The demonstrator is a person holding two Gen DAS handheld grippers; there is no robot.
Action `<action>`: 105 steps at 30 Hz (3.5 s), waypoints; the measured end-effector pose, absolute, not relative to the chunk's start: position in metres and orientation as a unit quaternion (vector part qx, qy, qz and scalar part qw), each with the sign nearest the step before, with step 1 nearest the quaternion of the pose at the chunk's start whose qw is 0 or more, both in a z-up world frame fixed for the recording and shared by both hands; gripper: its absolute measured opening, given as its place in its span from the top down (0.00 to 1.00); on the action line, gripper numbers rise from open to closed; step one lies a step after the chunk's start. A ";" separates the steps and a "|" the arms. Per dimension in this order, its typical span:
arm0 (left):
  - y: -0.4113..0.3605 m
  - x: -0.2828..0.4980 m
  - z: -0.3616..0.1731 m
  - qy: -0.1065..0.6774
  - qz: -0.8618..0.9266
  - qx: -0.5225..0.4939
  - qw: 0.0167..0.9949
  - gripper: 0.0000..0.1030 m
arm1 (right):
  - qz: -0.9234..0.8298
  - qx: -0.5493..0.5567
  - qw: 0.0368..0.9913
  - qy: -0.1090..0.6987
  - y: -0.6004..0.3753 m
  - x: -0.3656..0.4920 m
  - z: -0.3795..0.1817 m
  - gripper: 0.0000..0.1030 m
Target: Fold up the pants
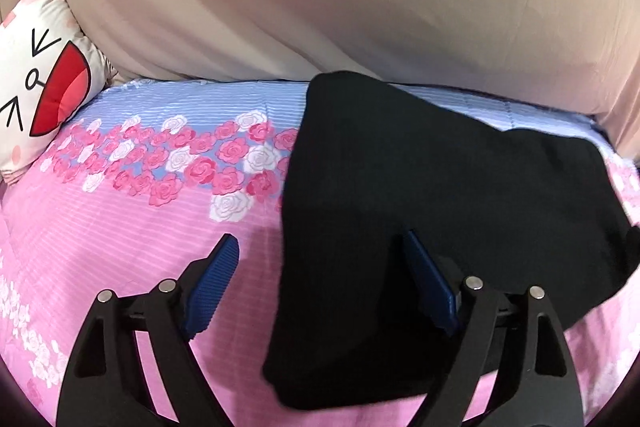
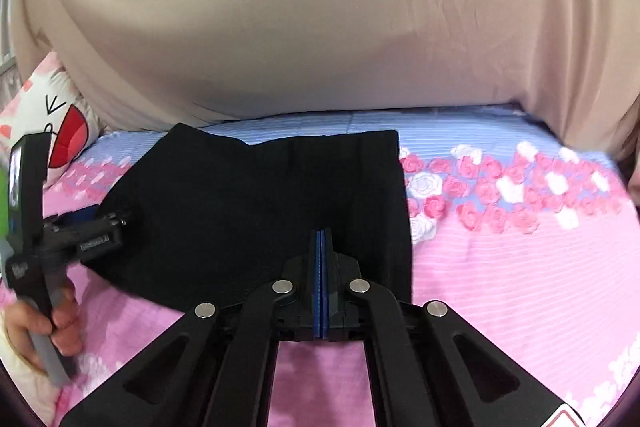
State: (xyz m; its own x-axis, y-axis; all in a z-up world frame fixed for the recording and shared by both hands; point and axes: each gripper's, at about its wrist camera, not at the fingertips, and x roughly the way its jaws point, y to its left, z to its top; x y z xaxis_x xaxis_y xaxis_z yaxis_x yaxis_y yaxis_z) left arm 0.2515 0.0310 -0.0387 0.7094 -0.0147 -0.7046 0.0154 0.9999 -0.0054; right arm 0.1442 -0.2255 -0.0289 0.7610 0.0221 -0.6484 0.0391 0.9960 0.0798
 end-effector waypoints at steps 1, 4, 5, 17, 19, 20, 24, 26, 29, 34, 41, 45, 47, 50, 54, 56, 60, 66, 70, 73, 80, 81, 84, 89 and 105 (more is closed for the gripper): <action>0.035 0.250 -0.037 0.376 0.000 0.002 0.927 0.20 | -0.013 0.039 0.933 0.358 -0.228 0.146 -0.035 1.00; 0.039 0.241 -0.037 0.372 0.013 0.011 0.928 0.20 | -0.016 0.056 0.924 0.377 -0.237 0.154 -0.051 1.00; 0.040 0.236 -0.034 0.369 0.012 0.011 0.929 0.20 | -0.016 0.057 0.924 0.379 -0.233 0.147 -0.039 1.00; 0.037 0.159 -0.013 0.357 -0.001 0.033 0.934 0.19 | -0.018 0.027 0.949 0.314 -0.181 0.059 -0.013 1.00; 0.036 0.145 -0.013 0.355 0.003 0.038 0.934 0.17 | -0.014 0.027 0.948 0.317 -0.177 0.046 -0.016 1.00; 0.035 0.139 -0.013 0.354 0.004 0.042 0.934 0.16 | -0.016 0.026 0.948 0.317 -0.174 0.040 -0.020 0.99; 0.032 0.116 -0.019 0.360 0.007 0.044 0.932 0.13 | -0.014 0.044 0.942 0.331 -0.169 0.018 -0.032 0.99; 0.031 0.106 -0.024 0.361 0.010 0.043 0.931 0.13 | -0.016 0.049 0.940 0.339 -0.169 0.014 -0.038 0.99; 0.031 0.097 -0.035 0.365 0.014 0.045 0.930 0.13 | -0.024 0.065 0.937 0.341 -0.169 0.002 -0.045 0.99; 0.031 0.088 -0.051 0.354 0.014 0.034 0.934 0.13 | -0.065 0.082 0.942 0.319 -0.176 -0.013 -0.045 0.92; 0.027 0.083 -0.048 0.339 -0.002 0.035 0.940 0.13 | -0.090 0.079 0.935 0.333 -0.179 -0.009 -0.049 0.75; 0.029 0.082 -0.047 0.335 -0.003 0.031 0.942 0.13 | -0.100 0.062 0.937 0.328 -0.173 -0.010 -0.047 0.72; 0.030 0.081 -0.047 0.334 -0.001 0.028 0.942 0.13 | -0.104 0.054 0.939 0.322 -0.169 -0.012 -0.046 0.68; 0.030 0.078 -0.045 0.327 0.001 0.026 0.945 0.13 | -0.112 0.043 0.941 0.315 -0.165 -0.015 -0.044 0.66; 0.029 0.075 -0.043 0.319 0.002 0.033 0.947 0.13 | -0.119 0.030 0.942 0.312 -0.161 -0.016 -0.042 0.56; 0.027 0.073 -0.042 0.314 0.001 0.039 0.949 0.13 | -0.122 0.027 0.943 0.308 -0.159 -0.017 -0.041 0.54; 0.024 0.071 -0.041 0.307 0.002 0.048 0.950 0.09 | -0.126 0.026 0.941 0.313 -0.158 -0.015 -0.041 0.52; 0.021 0.069 -0.040 0.300 0.003 0.055 0.952 0.07 | -0.129 0.027 0.940 0.315 -0.159 -0.015 -0.042 0.47; 0.021 0.068 -0.039 0.296 0.006 0.058 0.953 0.07 | -0.128 0.025 0.939 0.319 -0.160 -0.014 -0.043 0.46; 0.023 0.069 -0.040 0.301 0.007 0.053 0.952 0.07 | -0.128 0.025 0.940 0.317 -0.160 -0.015 -0.044 0.45; 0.023 0.067 -0.039 0.297 0.001 0.055 0.953 0.07 | -0.129 0.024 0.938 0.321 -0.160 -0.014 -0.045 0.45; 0.022 0.066 -0.039 0.296 0.000 0.057 0.954 0.07 | -0.128 0.024 0.938 0.320 -0.160 -0.014 -0.044 0.45; 0.020 0.065 -0.039 0.297 -0.010 0.060 0.953 0.07 | -0.129 0.024 0.938 0.321 -0.159 -0.014 -0.044 0.45; 0.014 0.064 -0.040 0.301 -0.010 0.071 0.951 0.07 | -0.128 0.024 0.938 0.322 -0.159 -0.013 -0.045 0.45; 0.015 0.062 -0.041 0.307 -0.019 0.060 0.950 0.04 | -0.129 0.023 0.937 0.324 -0.160 -0.013 -0.046 0.45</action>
State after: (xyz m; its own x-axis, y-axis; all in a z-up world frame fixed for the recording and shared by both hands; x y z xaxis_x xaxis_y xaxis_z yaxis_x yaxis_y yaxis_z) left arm 0.0624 0.0154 -0.0406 0.8107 0.0017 -0.5854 0.0722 0.9921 0.1029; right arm -0.0125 -0.1599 -0.0461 0.7564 -0.2264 -0.6136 0.2559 0.9658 -0.0409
